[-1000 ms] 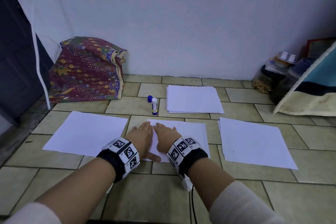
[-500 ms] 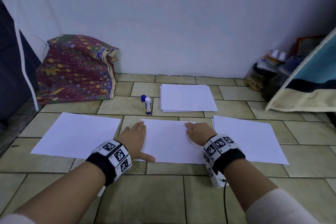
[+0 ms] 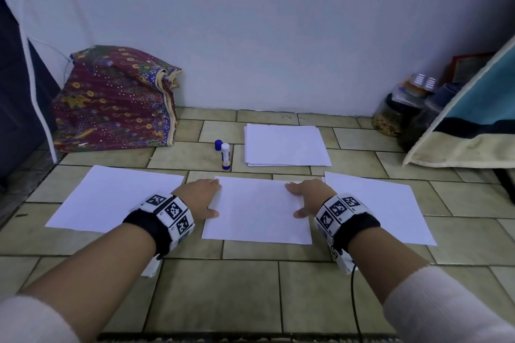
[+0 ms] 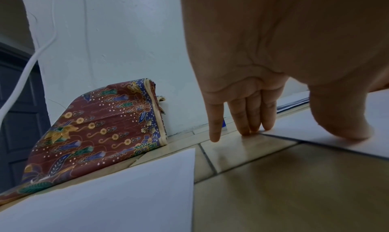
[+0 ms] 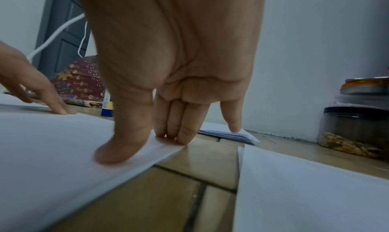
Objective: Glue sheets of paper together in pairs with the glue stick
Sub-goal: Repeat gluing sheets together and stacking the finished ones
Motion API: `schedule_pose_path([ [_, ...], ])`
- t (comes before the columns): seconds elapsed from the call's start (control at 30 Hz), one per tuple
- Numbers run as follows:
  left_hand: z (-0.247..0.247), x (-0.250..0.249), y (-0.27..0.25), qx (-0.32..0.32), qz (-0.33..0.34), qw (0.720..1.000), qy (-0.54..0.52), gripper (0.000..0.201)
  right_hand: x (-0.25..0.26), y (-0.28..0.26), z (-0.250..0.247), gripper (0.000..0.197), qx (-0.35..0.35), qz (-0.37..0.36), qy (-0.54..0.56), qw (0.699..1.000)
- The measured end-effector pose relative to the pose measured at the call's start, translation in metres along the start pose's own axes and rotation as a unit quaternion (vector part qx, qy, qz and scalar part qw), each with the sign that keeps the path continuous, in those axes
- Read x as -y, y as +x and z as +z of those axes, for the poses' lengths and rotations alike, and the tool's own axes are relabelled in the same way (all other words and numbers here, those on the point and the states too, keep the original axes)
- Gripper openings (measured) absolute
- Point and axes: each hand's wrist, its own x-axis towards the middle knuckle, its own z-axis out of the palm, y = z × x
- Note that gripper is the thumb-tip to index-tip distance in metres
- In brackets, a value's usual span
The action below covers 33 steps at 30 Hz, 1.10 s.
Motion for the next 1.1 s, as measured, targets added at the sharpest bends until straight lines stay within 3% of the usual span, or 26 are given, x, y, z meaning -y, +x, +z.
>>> schedule_pose_path([
  [0.3,0.0,0.003,-0.005,0.035,0.022,0.999,0.019,0.094,-0.001,-0.008,0.012,0.119,0.041,-0.028,0.013,0.999],
  [0.57,0.001,0.008,-0.005,0.06,0.044,0.997,0.019,0.105,-0.001,-0.004,0.016,0.123,0.041,-0.032,0.018,0.999],
  [0.9,0.0,0.009,-0.004,0.057,0.053,0.997,0.0,0.106,-0.006,-0.003,0.013,0.141,0.018,0.036,0.12,0.992],
  [1.1,0.001,0.008,-0.004,0.053,0.049,0.997,-0.005,0.106,-0.005,-0.014,0.007,0.14,0.003,0.025,0.164,0.986],
])
